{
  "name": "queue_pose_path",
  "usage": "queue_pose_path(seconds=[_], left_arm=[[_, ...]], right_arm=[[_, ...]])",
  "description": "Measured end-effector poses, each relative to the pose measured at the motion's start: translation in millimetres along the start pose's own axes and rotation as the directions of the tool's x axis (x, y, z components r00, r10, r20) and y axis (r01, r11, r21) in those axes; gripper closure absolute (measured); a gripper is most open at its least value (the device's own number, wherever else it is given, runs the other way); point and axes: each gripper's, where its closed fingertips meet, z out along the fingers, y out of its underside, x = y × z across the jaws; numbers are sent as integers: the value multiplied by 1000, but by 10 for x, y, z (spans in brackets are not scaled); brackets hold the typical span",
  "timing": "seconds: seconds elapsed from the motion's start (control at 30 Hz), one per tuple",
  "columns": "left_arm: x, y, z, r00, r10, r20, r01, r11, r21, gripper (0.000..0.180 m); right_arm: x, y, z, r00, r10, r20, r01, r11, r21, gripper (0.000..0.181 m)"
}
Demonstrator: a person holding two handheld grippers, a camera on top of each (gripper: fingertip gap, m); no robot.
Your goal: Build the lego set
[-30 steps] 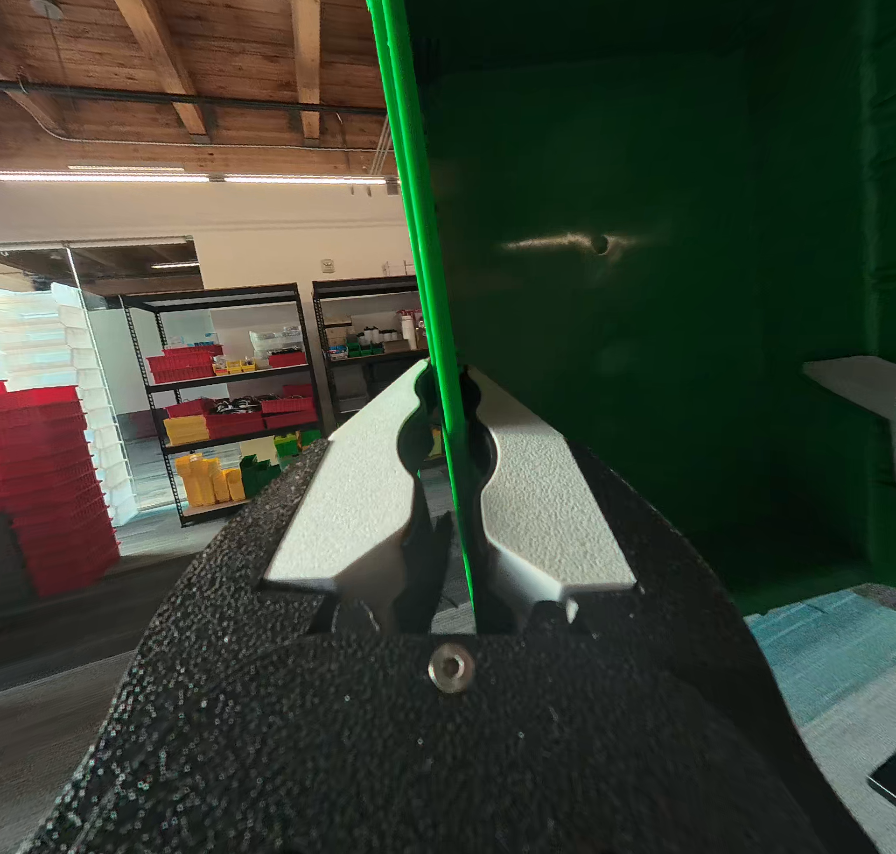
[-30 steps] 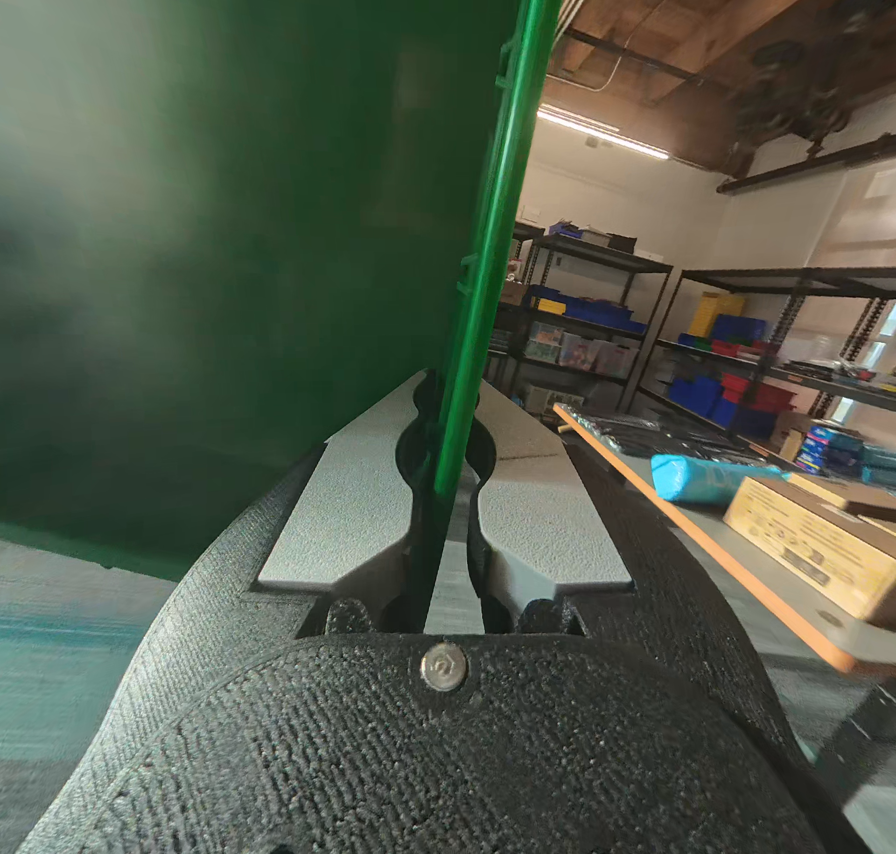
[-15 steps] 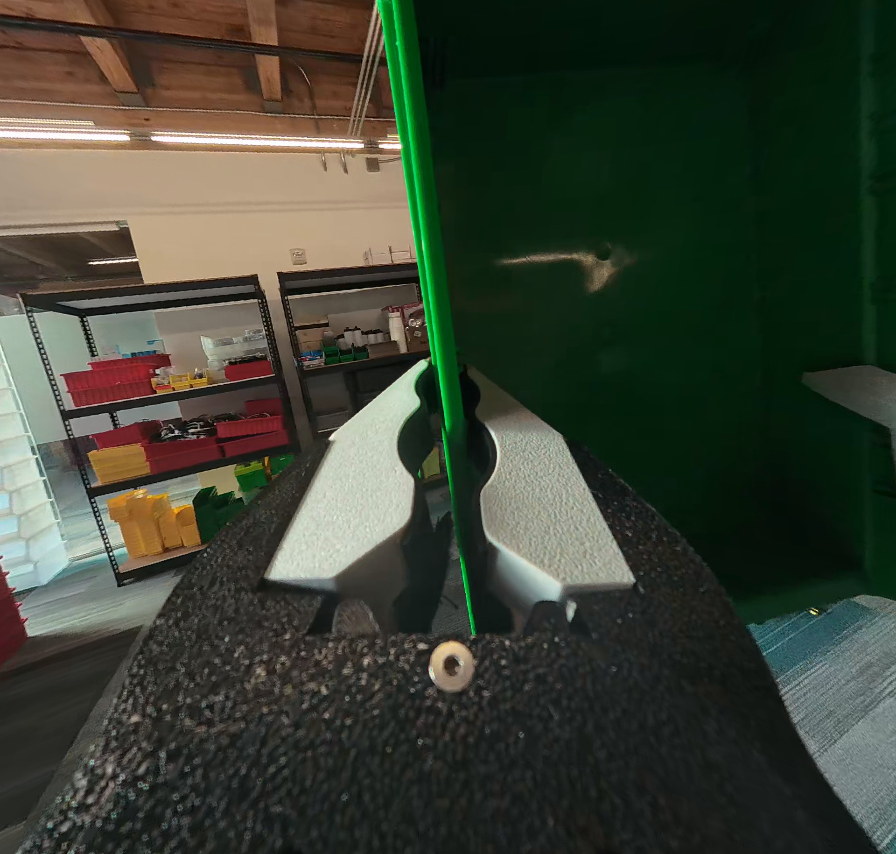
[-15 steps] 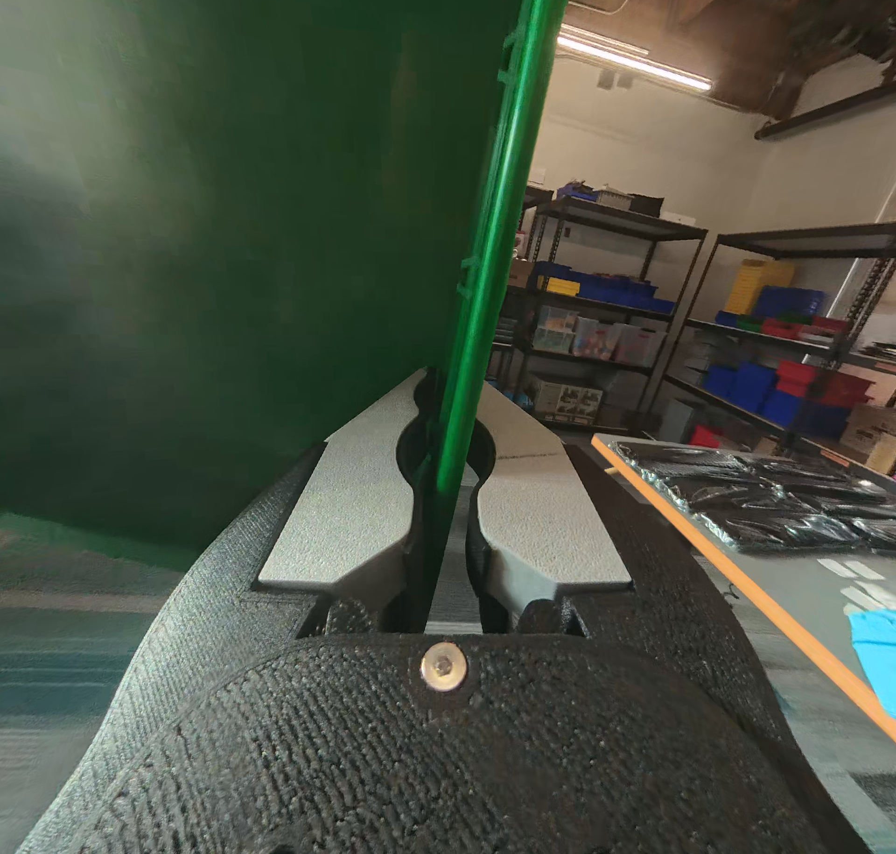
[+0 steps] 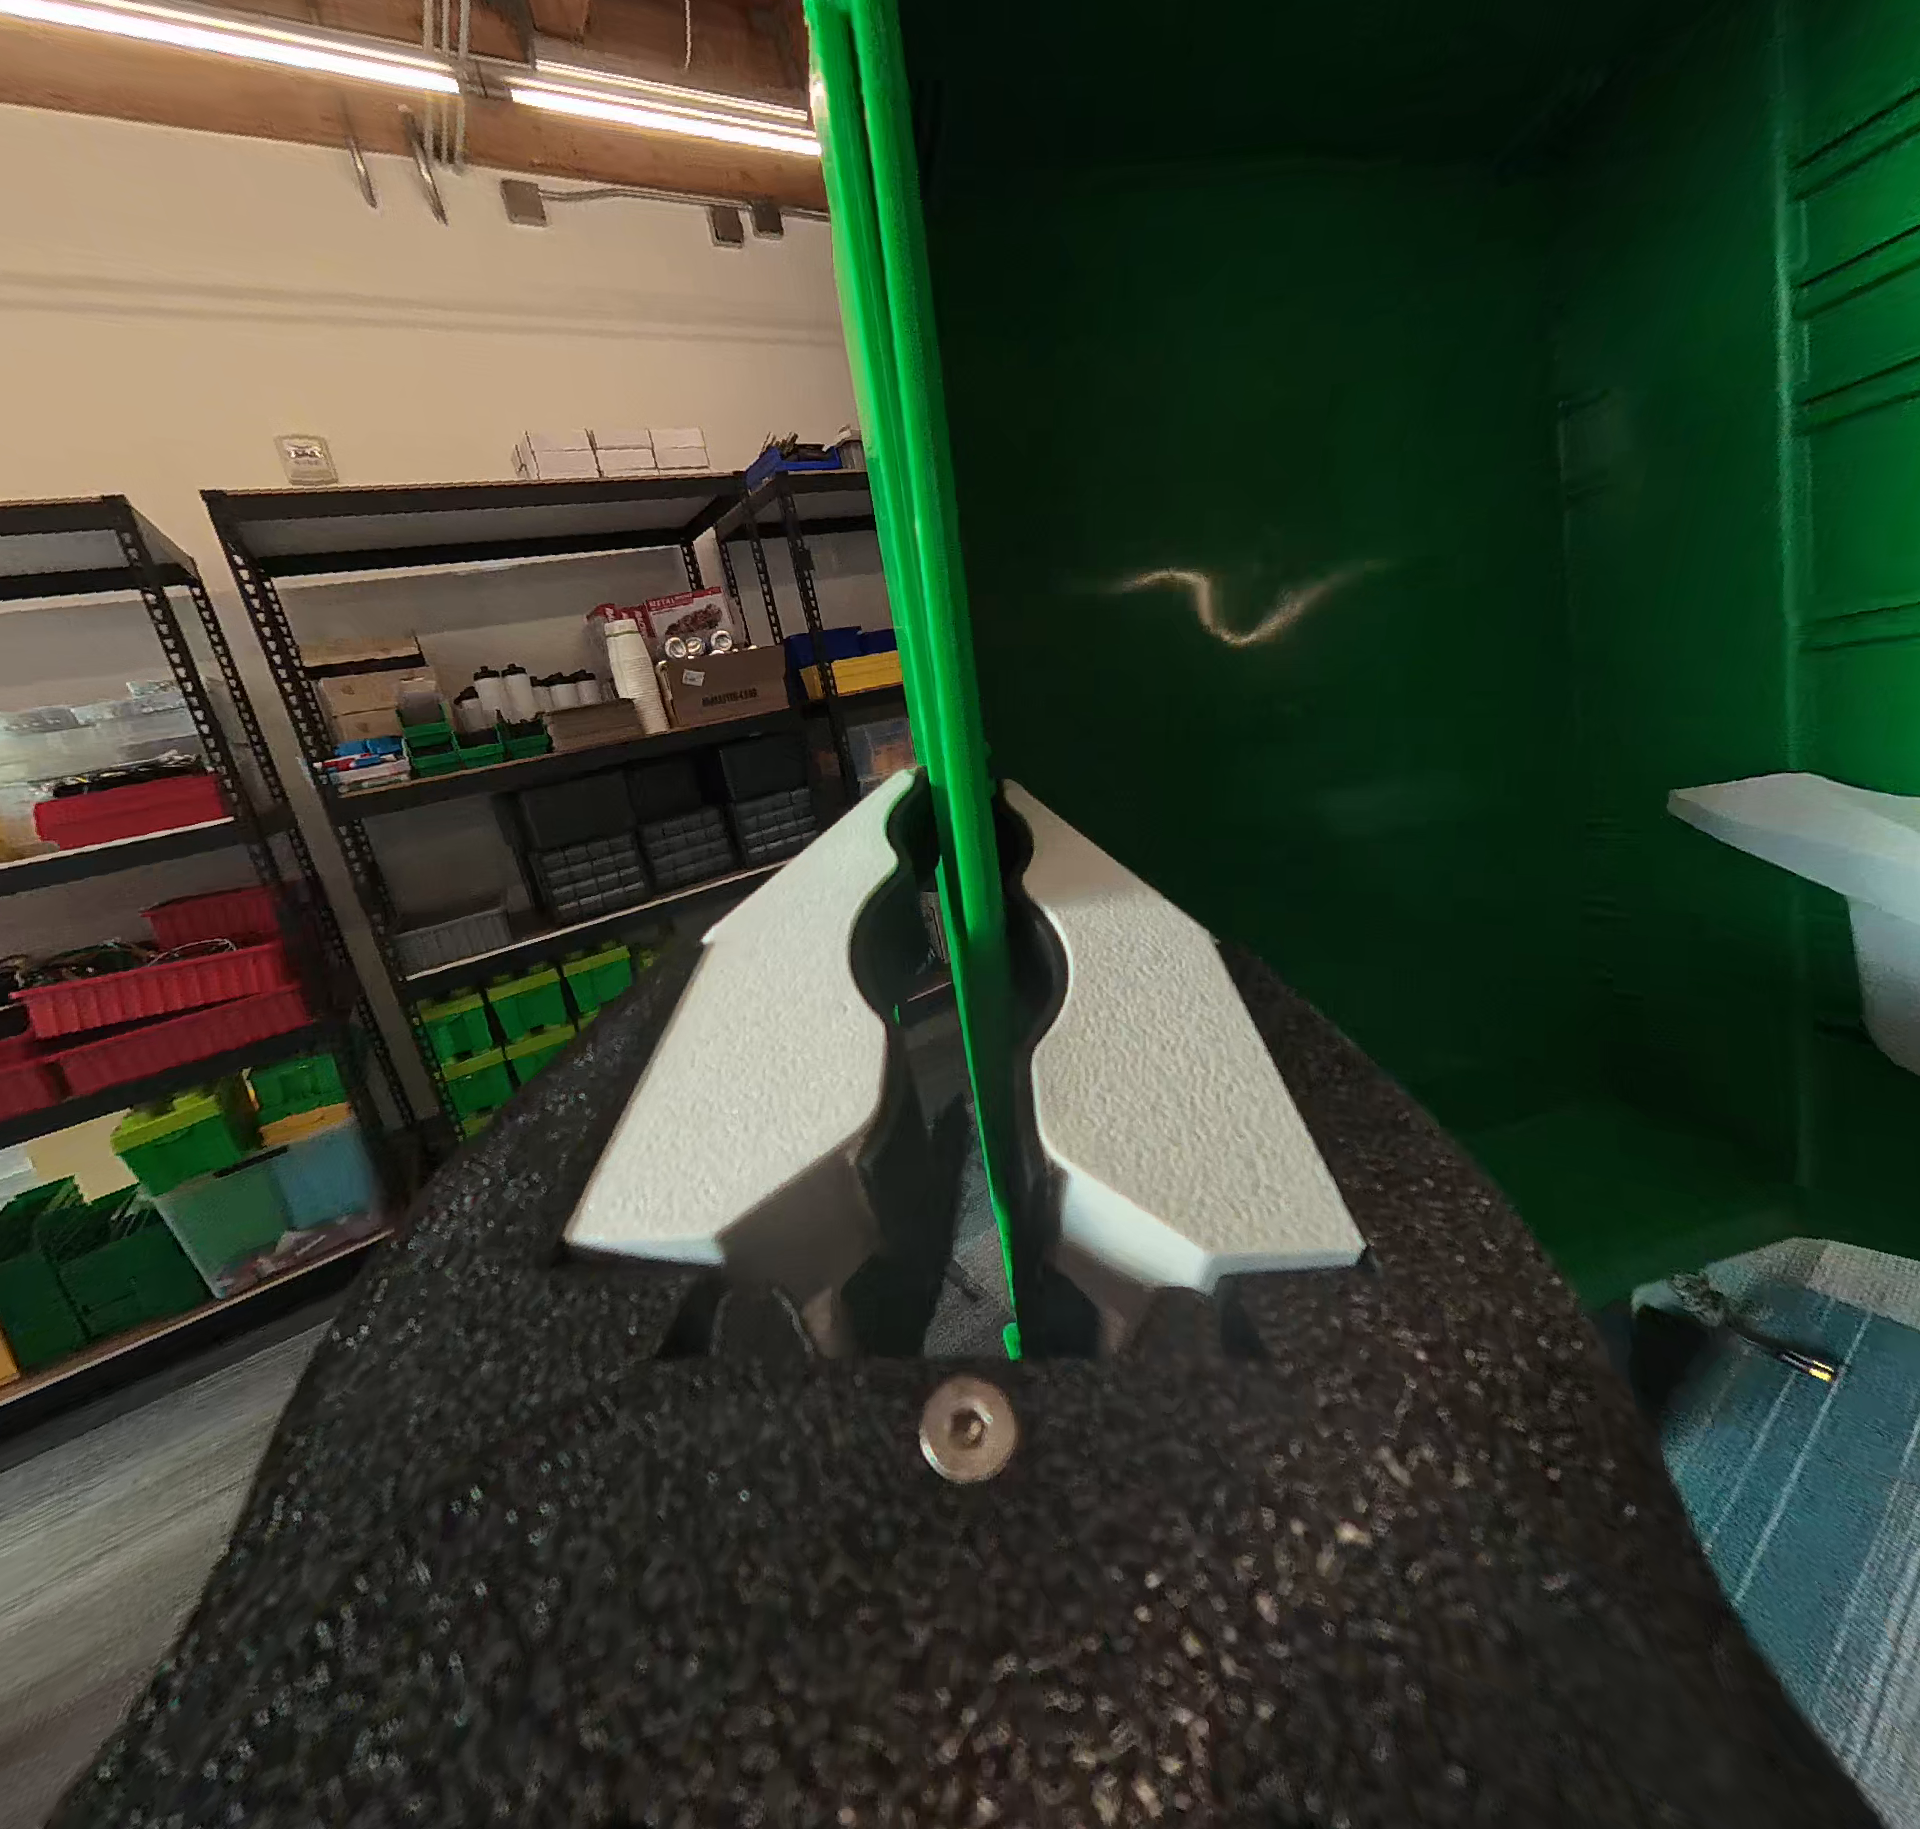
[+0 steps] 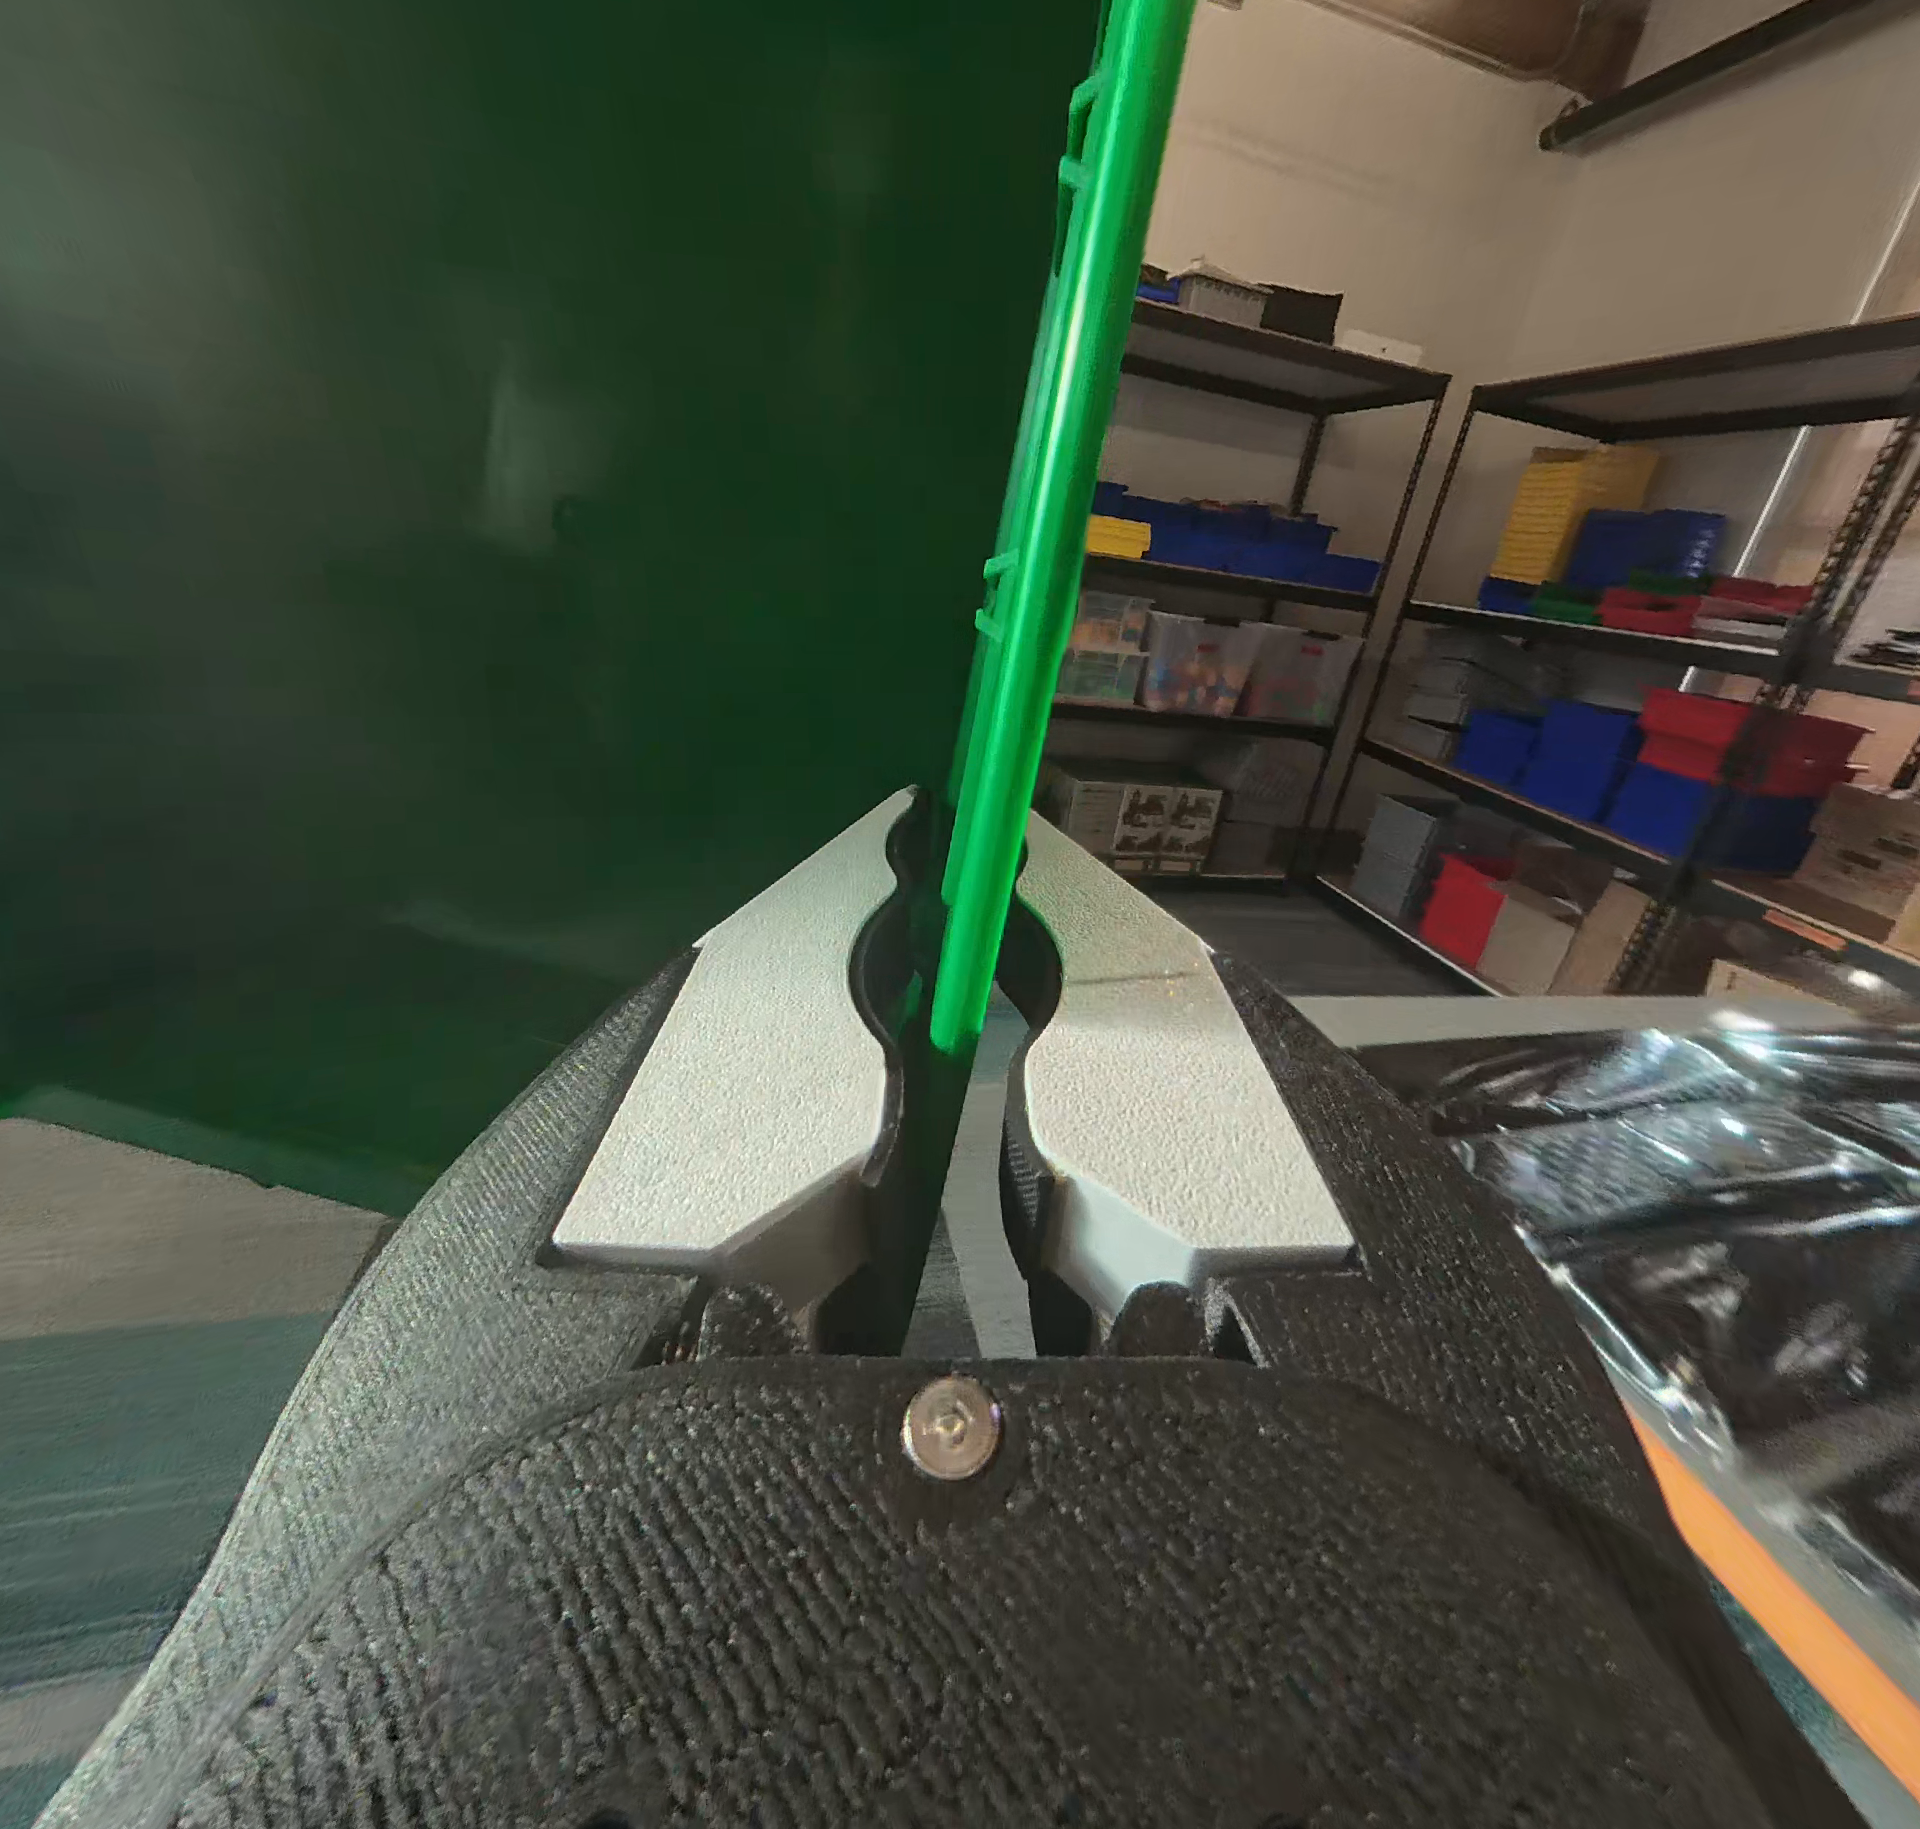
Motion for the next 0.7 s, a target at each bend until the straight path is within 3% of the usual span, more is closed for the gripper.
queue_pose_path(seconds=[0.3, 0.7], left_arm=[[-947, 1301, 2597, 999, -17, 38, 19, 999, -28, 171], [-1392, 2839, 6718, 978, -118, -172, 112, 993, -42, 172]], right_arm=[[121, 641, 3061, 999, -23, 38, 25, 999, -35, 173], [1086, 1460, 6817, 988, -77, -136, 61, 991, -117, 171]])
